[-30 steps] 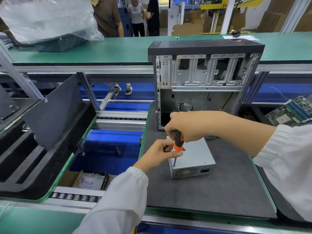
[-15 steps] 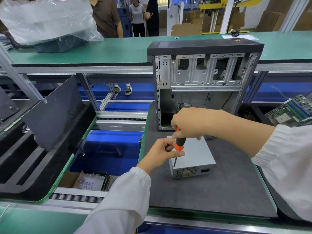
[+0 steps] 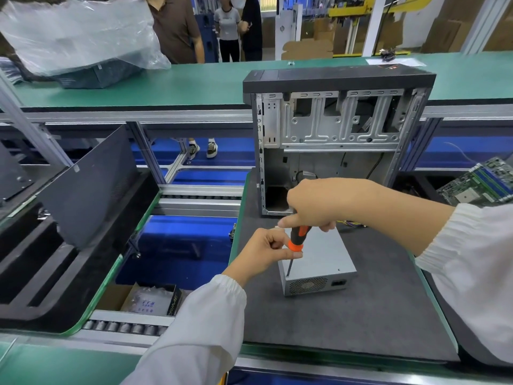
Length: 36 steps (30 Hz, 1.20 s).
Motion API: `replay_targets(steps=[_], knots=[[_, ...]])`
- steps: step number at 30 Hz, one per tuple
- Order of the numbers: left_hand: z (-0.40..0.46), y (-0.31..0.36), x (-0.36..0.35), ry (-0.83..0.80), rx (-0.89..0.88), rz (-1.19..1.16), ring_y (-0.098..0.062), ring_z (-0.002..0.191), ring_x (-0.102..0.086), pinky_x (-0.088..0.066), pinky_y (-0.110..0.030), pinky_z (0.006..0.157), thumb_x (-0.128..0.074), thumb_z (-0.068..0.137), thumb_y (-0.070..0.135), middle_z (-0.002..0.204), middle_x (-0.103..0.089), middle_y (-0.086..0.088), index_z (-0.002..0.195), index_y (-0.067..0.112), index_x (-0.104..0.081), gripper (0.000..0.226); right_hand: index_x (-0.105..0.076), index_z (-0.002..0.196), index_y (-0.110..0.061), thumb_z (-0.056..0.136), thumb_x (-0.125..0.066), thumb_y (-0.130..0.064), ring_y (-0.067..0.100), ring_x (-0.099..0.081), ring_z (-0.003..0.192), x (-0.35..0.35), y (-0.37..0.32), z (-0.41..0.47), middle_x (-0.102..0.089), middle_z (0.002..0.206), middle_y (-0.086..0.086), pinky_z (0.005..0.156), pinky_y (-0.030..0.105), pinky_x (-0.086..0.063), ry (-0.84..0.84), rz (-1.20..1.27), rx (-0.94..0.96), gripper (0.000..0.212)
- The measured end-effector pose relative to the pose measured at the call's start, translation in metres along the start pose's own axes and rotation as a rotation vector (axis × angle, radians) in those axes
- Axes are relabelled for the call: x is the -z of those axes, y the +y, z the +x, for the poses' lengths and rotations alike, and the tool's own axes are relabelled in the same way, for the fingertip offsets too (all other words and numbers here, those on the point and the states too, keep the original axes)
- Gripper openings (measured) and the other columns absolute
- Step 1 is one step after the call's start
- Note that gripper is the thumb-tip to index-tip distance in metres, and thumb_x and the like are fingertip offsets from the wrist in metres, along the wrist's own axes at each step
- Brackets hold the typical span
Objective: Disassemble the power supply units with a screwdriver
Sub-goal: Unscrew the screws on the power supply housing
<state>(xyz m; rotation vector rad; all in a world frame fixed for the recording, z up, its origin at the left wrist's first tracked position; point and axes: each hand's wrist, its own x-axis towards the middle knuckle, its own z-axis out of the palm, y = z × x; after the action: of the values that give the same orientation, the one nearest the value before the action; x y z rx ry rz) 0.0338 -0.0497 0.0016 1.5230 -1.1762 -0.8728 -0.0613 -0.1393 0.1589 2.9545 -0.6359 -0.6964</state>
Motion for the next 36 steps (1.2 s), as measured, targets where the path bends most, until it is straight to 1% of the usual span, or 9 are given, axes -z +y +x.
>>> replay_targets(steps=[3, 7, 10, 13, 16, 19, 28, 31, 36], knots=[[-0.002, -0.001, 0.003, -0.033, 0.014, -0.022, -0.024, 0.063, -0.025, -0.034, -0.04, 0.073, -0.077, 0.083, 0.015, 0.059, -0.023, 0.003, 0.094, 0.001, -0.073, 0.018, -0.052, 0.097, -0.015, 0.095, -0.056, -0.029, 0.015, -0.059, 0.054, 0.005, 0.004, -0.003, -0.056, 0.071, 0.002, 0.05, 0.022, -0.047, -0.034, 0.0, 0.113, 0.014], [-0.006, -0.002, 0.009, -0.089, -0.005, -0.044, -0.028, 0.088, -0.045, -0.043, -0.053, 0.097, -0.069, 0.089, 0.019, 0.084, -0.052, -0.023, 0.108, 0.012, -0.075, 0.021, -0.052, 0.104, -0.021, 0.086, -0.063, -0.004, 0.016, -0.053, 0.07, 0.006, 0.005, -0.004, -0.045, 0.102, 0.003, 0.05, 0.021, -0.041, -0.032, -0.034, 0.216, 0.027], [-0.008, 0.0, 0.008, -0.049, -0.015, -0.088, -0.031, 0.092, -0.046, -0.043, -0.057, 0.098, -0.071, 0.087, 0.01, 0.088, -0.053, -0.028, 0.102, 0.007, -0.076, 0.017, -0.052, 0.112, -0.02, 0.086, -0.069, -0.024, 0.013, -0.06, 0.063, 0.005, 0.005, -0.003, -0.053, 0.092, 0.001, 0.046, 0.019, -0.046, -0.039, 0.095, 0.187, 0.031], [-0.006, -0.001, 0.007, -0.027, -0.007, -0.091, -0.03, 0.085, -0.044, -0.044, -0.048, 0.104, -0.074, 0.084, 0.008, 0.078, -0.047, -0.02, 0.098, 0.005, -0.076, 0.015, -0.054, 0.099, -0.012, 0.089, -0.059, -0.051, 0.012, -0.062, 0.04, 0.003, 0.005, 0.001, -0.062, 0.066, 0.003, 0.04, 0.018, -0.046, -0.039, 0.156, 0.036, 0.041], [-0.005, -0.005, 0.007, -0.012, -0.014, -0.038, -0.028, 0.066, -0.031, -0.044, -0.032, 0.083, -0.074, 0.084, 0.013, 0.058, -0.031, -0.006, 0.099, 0.006, -0.075, 0.016, -0.053, 0.077, -0.012, 0.093, -0.055, -0.047, 0.014, -0.061, 0.037, -0.004, 0.005, 0.008, -0.063, 0.057, 0.004, 0.047, 0.022, -0.052, 0.013, 0.145, 0.02, 0.038], [-0.007, -0.014, 0.011, -0.046, 0.031, -0.029, -0.018, 0.058, -0.022, -0.03, -0.023, 0.063, -0.073, 0.086, 0.018, 0.06, -0.019, 0.005, 0.107, 0.011, -0.071, 0.022, -0.055, 0.078, -0.012, 0.093, -0.056, -0.043, 0.015, -0.063, 0.04, -0.004, 0.008, 0.008, -0.066, 0.057, 0.005, 0.052, 0.025, -0.055, 0.03, 0.166, 0.018, 0.034], [-0.019, -0.047, 0.007, -0.018, 0.157, 0.056, -0.006, 0.054, -0.028, -0.035, -0.005, 0.062, -0.075, 0.085, 0.021, 0.059, -0.025, 0.01, 0.101, 0.018, -0.068, 0.017, -0.059, 0.079, -0.008, 0.093, -0.052, -0.044, 0.014, -0.063, 0.04, 0.012, 0.023, 0.003, -0.063, 0.045, 0.001, 0.052, 0.023, -0.051, 0.114, 0.21, -0.024, 0.039], [-0.015, -0.047, 0.001, 0.044, 0.138, 0.035, -0.006, 0.052, -0.026, -0.034, -0.012, 0.063, -0.072, 0.088, 0.022, 0.052, -0.025, 0.014, 0.097, 0.017, -0.07, 0.011, -0.061, 0.078, -0.01, 0.093, -0.053, -0.043, 0.005, -0.053, 0.031, 0.016, 0.027, 0.001, -0.056, 0.037, -0.005, 0.055, 0.023, -0.049, 0.136, 0.244, -0.027, 0.038], [-0.012, -0.048, -0.001, 0.11, 0.101, 0.013, -0.007, 0.055, -0.033, -0.034, -0.012, 0.058, -0.067, 0.091, 0.02, 0.055, -0.035, 0.008, 0.08, 0.022, -0.073, 0.013, -0.064, 0.083, -0.007, 0.093, -0.055, -0.042, 0.002, -0.051, 0.029, 0.014, 0.037, 0.002, -0.061, 0.05, 0.0, 0.053, 0.023, -0.049, 0.158, 0.341, -0.036, 0.037]])
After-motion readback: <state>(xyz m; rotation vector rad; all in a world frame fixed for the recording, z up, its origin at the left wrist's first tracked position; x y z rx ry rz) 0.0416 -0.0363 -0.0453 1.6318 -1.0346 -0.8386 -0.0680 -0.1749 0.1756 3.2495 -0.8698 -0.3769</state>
